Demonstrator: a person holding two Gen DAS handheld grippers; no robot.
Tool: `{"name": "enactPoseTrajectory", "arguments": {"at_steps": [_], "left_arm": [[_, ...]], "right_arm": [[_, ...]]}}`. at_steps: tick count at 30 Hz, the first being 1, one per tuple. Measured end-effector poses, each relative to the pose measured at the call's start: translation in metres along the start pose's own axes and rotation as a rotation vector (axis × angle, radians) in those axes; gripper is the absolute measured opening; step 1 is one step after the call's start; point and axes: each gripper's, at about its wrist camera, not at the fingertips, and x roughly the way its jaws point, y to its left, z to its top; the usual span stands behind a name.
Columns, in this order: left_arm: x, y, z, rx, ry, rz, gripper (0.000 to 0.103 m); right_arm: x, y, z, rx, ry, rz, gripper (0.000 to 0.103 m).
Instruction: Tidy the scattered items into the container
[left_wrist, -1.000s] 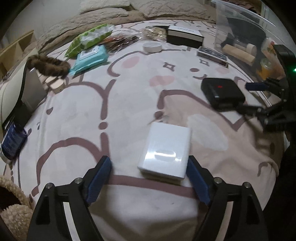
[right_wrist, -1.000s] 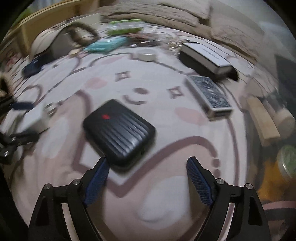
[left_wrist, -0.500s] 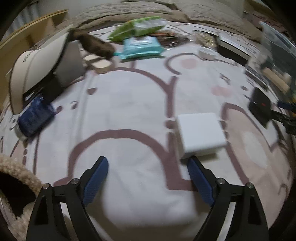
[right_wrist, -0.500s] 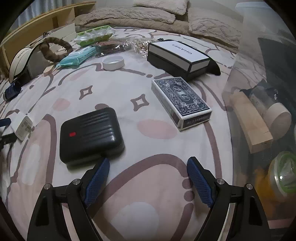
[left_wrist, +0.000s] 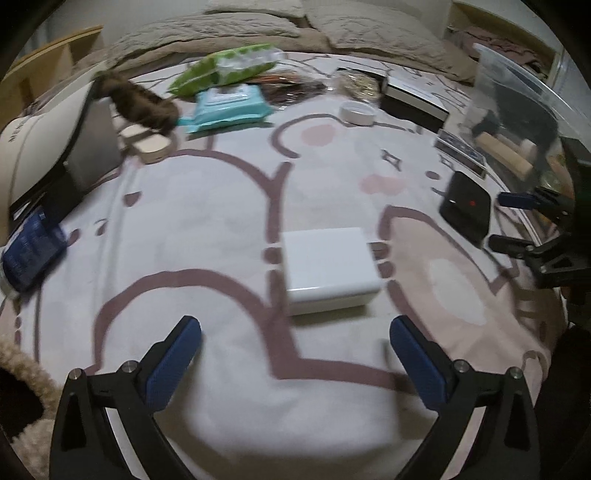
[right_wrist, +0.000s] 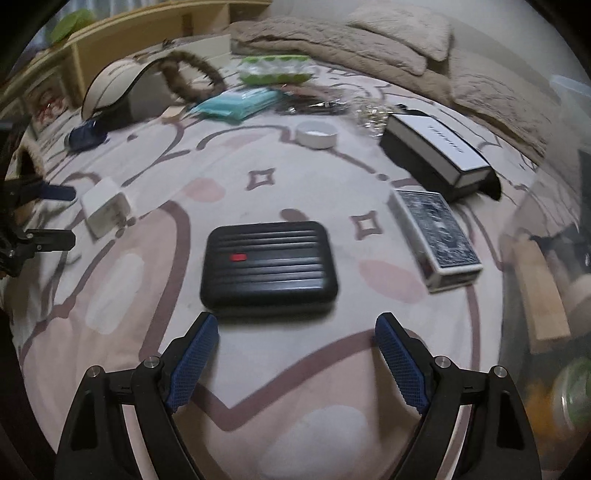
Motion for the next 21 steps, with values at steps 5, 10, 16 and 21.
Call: {"name": "enactPoseTrajectory", "arguments": {"at_steps": [5, 10, 16, 21], "left_arm": [[0.013, -0.012, 0.008, -0.003, 0.000, 0.018, 0.103], [0.023, -0.017, 0.014, -0.003, -0.014, 0.050, 0.103], [0.029, -0.014, 0.019, -0.026, -0.034, 0.060, 0.103], [0.033, -0.015, 0.020, -0.021, -0.032, 0.081, 0.103]], "right_arm": [[0.012, 0.006, 0.004, 0.001, 0.008, 0.003, 0.095], [0.019, 0.001, 0.005, 0.038, 0.021, -0.016, 0.103], [0.022, 0.001, 0.005, 0.042, 0.022, -0.012, 0.103], [0.025, 0.000, 0.004, 0.029, 0.009, -0.001, 0.103]]}}
